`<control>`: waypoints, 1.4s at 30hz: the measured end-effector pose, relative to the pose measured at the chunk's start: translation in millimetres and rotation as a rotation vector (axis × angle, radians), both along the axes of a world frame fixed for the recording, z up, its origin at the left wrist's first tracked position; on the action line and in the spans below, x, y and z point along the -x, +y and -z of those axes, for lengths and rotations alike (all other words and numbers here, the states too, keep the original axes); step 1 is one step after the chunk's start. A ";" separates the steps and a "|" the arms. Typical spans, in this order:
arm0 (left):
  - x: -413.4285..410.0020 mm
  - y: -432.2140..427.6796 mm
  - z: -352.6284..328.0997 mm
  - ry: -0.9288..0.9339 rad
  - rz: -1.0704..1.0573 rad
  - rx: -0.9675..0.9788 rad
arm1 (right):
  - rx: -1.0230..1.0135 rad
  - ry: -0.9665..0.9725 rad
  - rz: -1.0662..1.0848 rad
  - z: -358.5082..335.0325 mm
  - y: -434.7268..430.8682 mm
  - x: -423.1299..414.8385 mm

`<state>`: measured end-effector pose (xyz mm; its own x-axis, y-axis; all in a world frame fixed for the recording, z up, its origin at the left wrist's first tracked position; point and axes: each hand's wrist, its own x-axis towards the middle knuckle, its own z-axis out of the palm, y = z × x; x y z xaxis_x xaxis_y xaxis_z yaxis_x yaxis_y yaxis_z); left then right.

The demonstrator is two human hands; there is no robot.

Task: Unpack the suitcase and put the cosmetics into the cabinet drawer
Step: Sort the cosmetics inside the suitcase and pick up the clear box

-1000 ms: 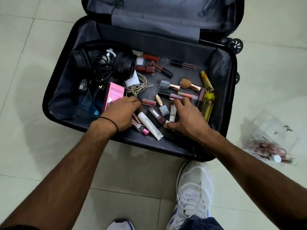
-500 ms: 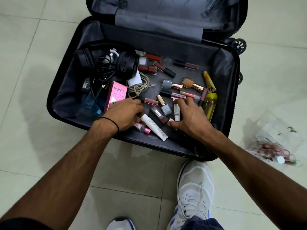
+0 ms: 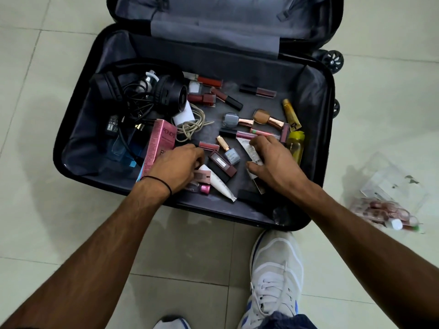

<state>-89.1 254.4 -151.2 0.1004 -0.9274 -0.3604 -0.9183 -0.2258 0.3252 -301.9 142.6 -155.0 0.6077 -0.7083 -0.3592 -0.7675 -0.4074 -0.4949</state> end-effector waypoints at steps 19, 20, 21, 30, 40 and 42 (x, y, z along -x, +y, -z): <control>9.7 -12.2 9.2 0.682 -0.657 0.242 | -0.041 -0.068 0.062 0.5 -1.1 -2.2; 10.6 -13.8 8.3 0.749 -0.663 0.232 | -0.050 -0.082 0.076 0.4 -1.0 -2.5; 11.3 -15.2 9.3 0.774 -0.651 0.217 | -0.060 -0.094 0.090 0.0 -1.2 -2.4; 17.8 -20.5 11.4 0.398 -0.320 0.128 | -0.077 -0.174 0.158 -3.4 -4.9 3.3; 84.1 -43.8 7.9 0.334 -0.096 0.328 | 0.080 -0.384 0.237 -36.5 4.0 42.6; 104.8 -50.1 2.4 0.432 -0.063 0.395 | 0.115 -0.460 0.291 -45.1 9.2 57.6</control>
